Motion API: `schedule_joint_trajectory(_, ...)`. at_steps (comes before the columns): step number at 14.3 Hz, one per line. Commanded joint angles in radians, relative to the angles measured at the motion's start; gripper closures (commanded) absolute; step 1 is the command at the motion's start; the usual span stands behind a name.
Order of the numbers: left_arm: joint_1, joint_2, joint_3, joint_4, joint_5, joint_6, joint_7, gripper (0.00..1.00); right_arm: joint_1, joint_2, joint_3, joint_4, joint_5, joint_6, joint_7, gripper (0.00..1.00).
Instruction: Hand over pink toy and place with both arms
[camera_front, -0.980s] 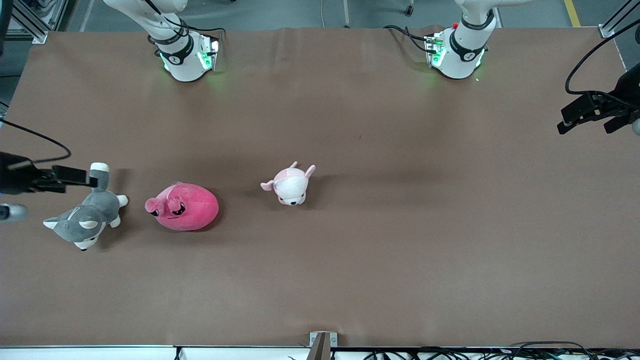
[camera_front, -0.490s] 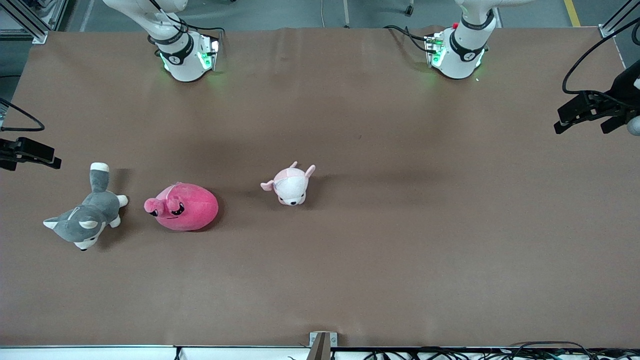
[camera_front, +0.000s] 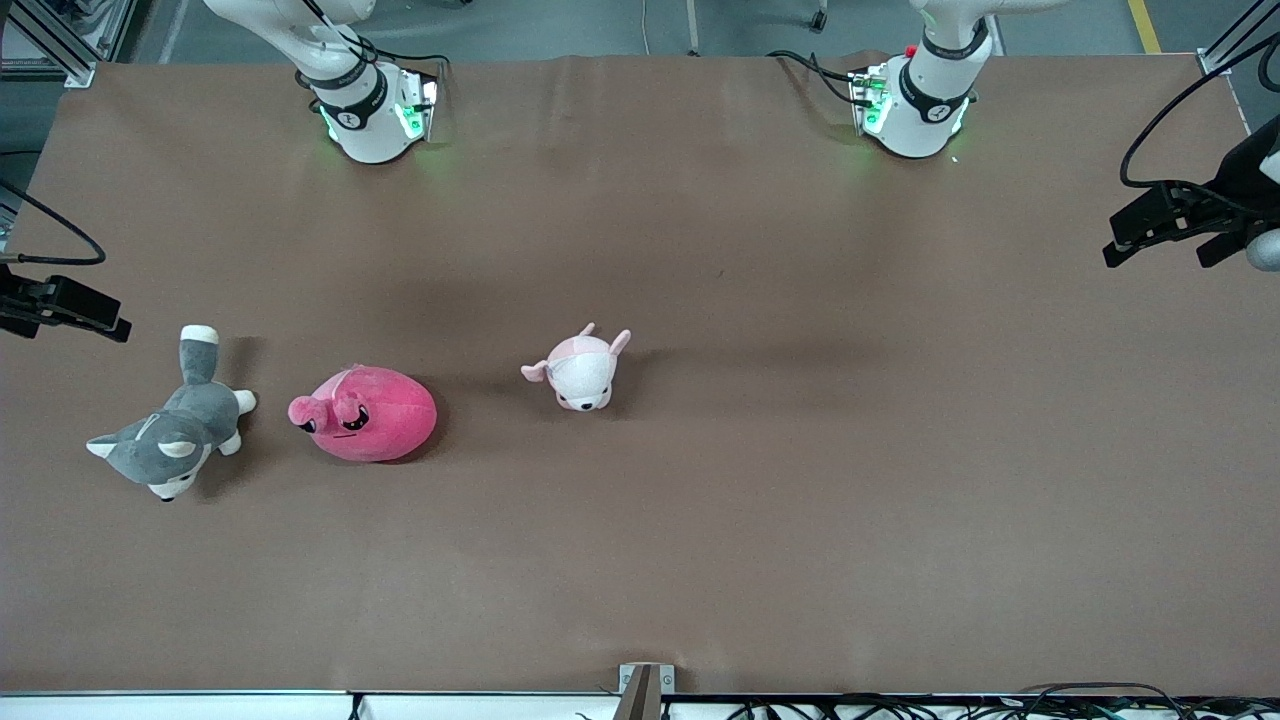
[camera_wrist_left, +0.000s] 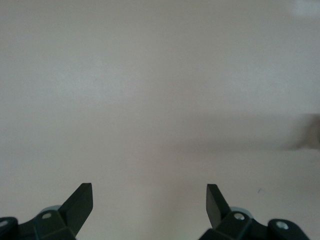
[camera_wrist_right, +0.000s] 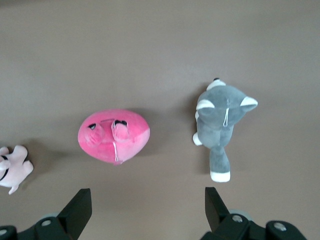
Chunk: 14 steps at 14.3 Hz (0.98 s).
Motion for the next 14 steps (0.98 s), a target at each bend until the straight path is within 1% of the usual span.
schedule_joint_trajectory(1,-0.007,0.001,0.011,0.02,0.007,-0.014,0.0,0.0,-0.028,-0.095,0.008,-0.113,-0.001,0.051,0.014,0.0)
schedule_joint_trajectory(4,-0.007,0.001,0.009,0.02,0.007,-0.014,0.0,0.0,-0.024,-0.102,0.008,-0.122,0.005,0.044,0.005,0.0)
schedule_joint_trajectory(7,-0.002,0.0,0.014,0.02,0.007,-0.014,0.008,0.0,-0.022,-0.154,0.008,-0.208,0.005,0.074,-0.017,0.0)
schedule_joint_trajectory(10,-0.002,0.0,0.015,0.02,0.01,-0.014,0.013,0.0,-0.022,-0.219,0.008,-0.3,0.005,0.136,-0.017,0.0)
schedule_joint_trajectory(14,-0.002,-0.002,0.014,0.02,0.01,-0.014,0.014,0.0,-0.022,-0.231,0.005,-0.317,0.0,0.134,-0.067,0.0)
